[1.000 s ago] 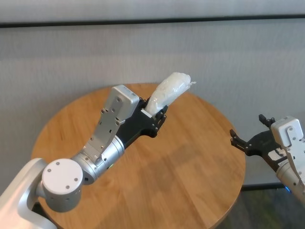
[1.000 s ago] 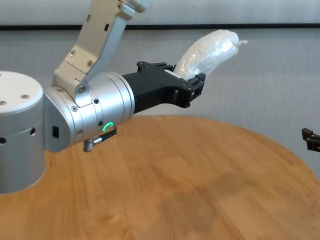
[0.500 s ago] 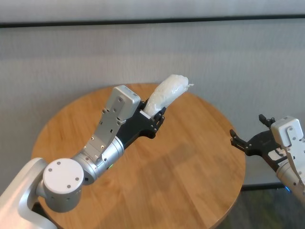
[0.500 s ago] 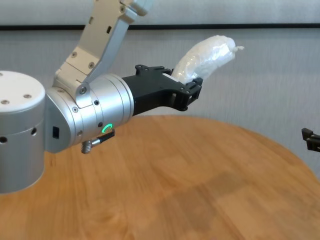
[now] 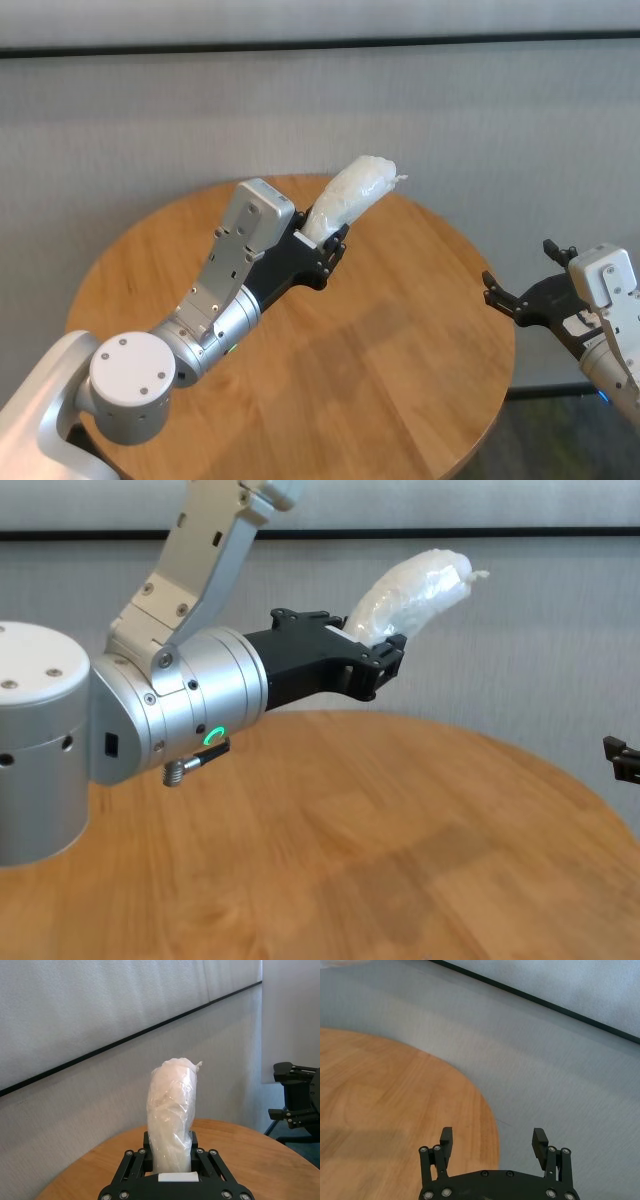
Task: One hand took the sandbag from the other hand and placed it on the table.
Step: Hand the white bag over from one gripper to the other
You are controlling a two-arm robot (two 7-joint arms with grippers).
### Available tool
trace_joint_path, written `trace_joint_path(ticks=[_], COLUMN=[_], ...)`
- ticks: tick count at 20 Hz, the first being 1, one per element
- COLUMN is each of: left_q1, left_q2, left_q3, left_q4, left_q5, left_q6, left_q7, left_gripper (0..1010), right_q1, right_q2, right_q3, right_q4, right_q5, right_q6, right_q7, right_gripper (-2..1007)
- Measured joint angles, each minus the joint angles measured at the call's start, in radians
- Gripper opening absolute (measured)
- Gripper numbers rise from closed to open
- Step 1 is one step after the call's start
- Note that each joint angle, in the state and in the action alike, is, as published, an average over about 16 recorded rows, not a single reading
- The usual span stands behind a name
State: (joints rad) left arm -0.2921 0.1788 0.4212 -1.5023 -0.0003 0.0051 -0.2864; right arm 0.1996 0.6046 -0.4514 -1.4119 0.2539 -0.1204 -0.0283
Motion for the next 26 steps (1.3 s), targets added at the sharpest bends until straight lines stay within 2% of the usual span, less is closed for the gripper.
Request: trace_joint_path(ticks=[11, 15, 22, 26], left_q1=[0.0, 0.0, 0.0, 0.0], left_q2=[0.0, 0.0, 0.0, 0.0], left_q3=[0.001, 0.001, 0.001, 0.001], left_q4=[0.001, 0.001, 0.001, 0.001], left_q5=[-0.001, -0.002, -0.002, -0.002], left_q6=[-0.003, -0.004, -0.005, -0.005], left_q7=[-0.001, -0.001, -0.001, -0.001], left_gripper=[411, 411, 411, 411], right_q1=[0.0, -0.001, -0.008, -0.015], right_q2=[0.0, -0.003, -0.011, -0.018], right_q3=[0.0, 0.002, 0.014, 0.026], right_q4=[0.0, 0.0, -0.002, -0.007], right_q5=[0.0, -0.003, -0.012, -0.013], right_q6=[0.0, -0.009, -0.054, -0.104], right_q7=[0.0, 0.004, 0.02, 0.041], right_gripper=[1001, 1001, 1001, 1001])
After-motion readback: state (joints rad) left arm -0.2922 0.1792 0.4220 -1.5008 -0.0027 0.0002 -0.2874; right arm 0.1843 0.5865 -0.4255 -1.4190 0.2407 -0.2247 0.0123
